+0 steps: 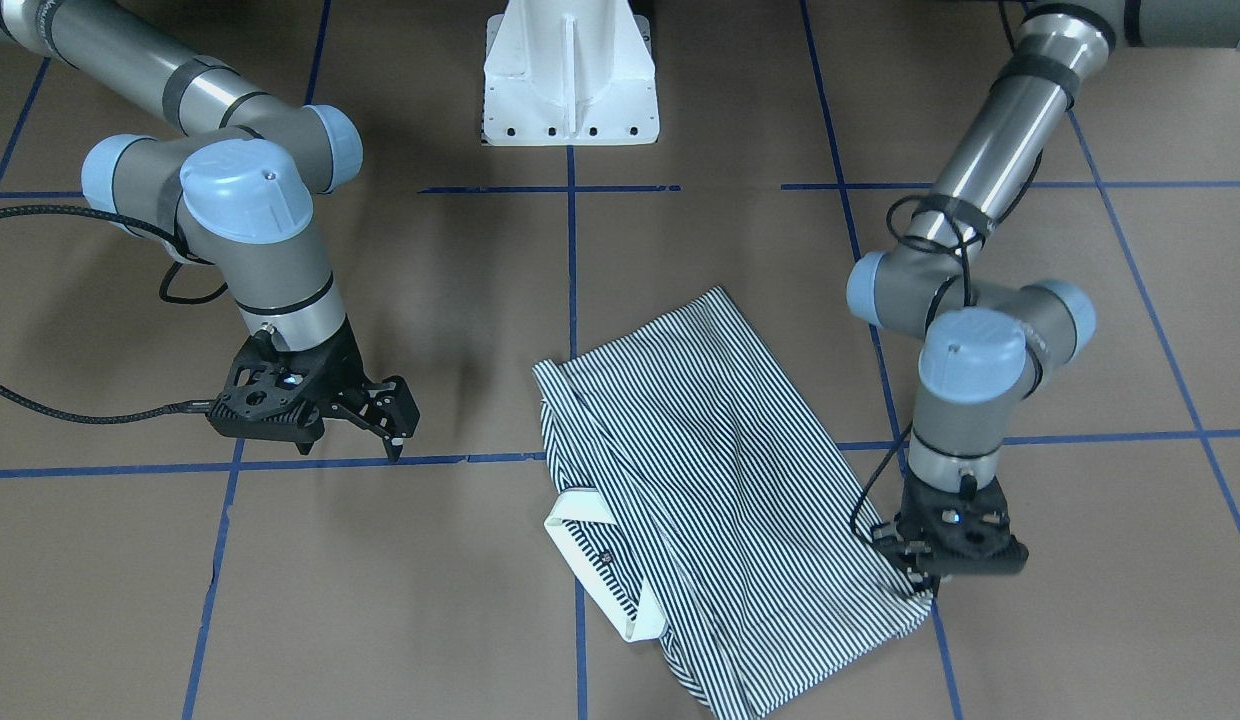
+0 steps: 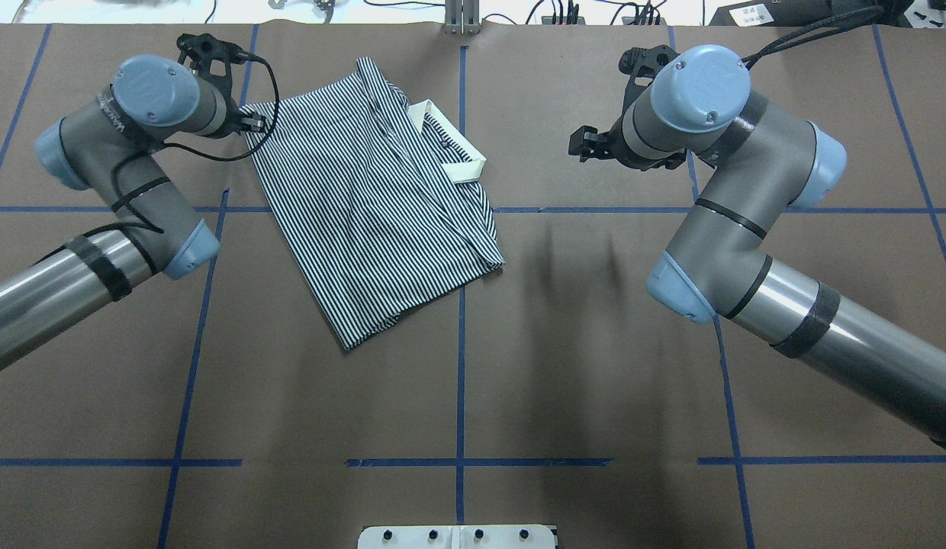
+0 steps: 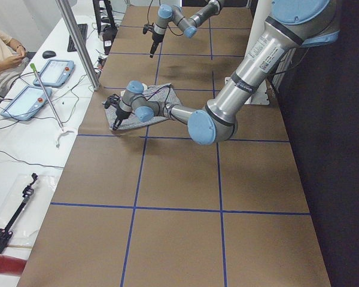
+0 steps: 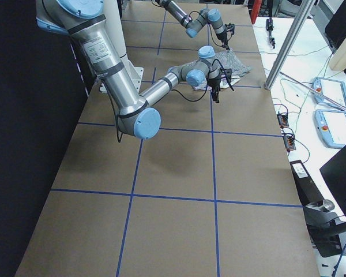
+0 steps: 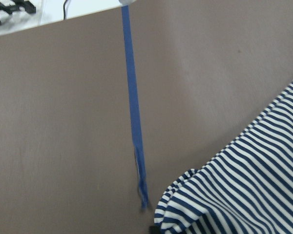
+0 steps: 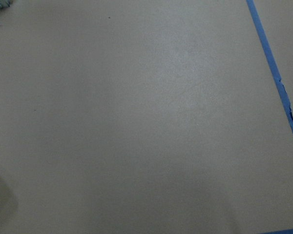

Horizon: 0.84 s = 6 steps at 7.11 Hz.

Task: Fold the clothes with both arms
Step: 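Grasp the side edge with the left gripper and drag it farther from the robot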

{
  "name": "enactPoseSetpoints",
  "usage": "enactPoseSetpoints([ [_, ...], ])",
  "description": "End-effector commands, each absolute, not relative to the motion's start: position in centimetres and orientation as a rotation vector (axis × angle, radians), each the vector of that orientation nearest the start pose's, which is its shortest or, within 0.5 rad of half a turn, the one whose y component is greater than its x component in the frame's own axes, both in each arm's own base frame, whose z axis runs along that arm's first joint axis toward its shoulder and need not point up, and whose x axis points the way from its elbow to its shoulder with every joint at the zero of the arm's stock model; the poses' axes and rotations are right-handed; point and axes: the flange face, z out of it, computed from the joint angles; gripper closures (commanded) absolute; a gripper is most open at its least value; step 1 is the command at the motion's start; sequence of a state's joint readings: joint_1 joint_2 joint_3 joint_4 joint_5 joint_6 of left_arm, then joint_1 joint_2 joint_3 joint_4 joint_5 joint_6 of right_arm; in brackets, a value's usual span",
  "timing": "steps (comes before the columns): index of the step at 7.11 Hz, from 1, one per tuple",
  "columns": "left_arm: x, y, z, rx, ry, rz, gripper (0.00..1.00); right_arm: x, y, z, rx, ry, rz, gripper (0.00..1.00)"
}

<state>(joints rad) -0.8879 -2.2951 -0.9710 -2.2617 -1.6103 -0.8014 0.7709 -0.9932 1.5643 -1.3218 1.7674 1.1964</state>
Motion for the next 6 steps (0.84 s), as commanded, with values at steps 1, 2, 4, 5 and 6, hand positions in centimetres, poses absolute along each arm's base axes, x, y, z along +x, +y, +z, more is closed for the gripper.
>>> enactPoseSetpoints([
  [1,39.7,-72.4,44.3,0.633,0.547,-0.035,0.01,-42.9,-57.1,29.8,0.279,-0.793,0.31,0.0],
  [2,37.8,-72.3,45.0,0.677,0.551,0.003,0.0,-44.3,-58.1,28.3,0.261,-0.806,0.388,0.04],
  [4,36.6,-71.9,44.4,0.675,0.599,0.04,0.0,-51.6,-60.3,23.0,0.246,-0.852,0.619,0.21],
  [5,36.0,-71.4,44.1,0.688,0.607,0.04,0.0,-55.4,-60.3,23.3,0.263,-0.913,0.702,0.23],
  [6,35.9,-71.2,44.1,0.689,0.611,0.039,0.0,-59.5,-60.5,21.5,0.289,-0.904,0.774,0.23],
])
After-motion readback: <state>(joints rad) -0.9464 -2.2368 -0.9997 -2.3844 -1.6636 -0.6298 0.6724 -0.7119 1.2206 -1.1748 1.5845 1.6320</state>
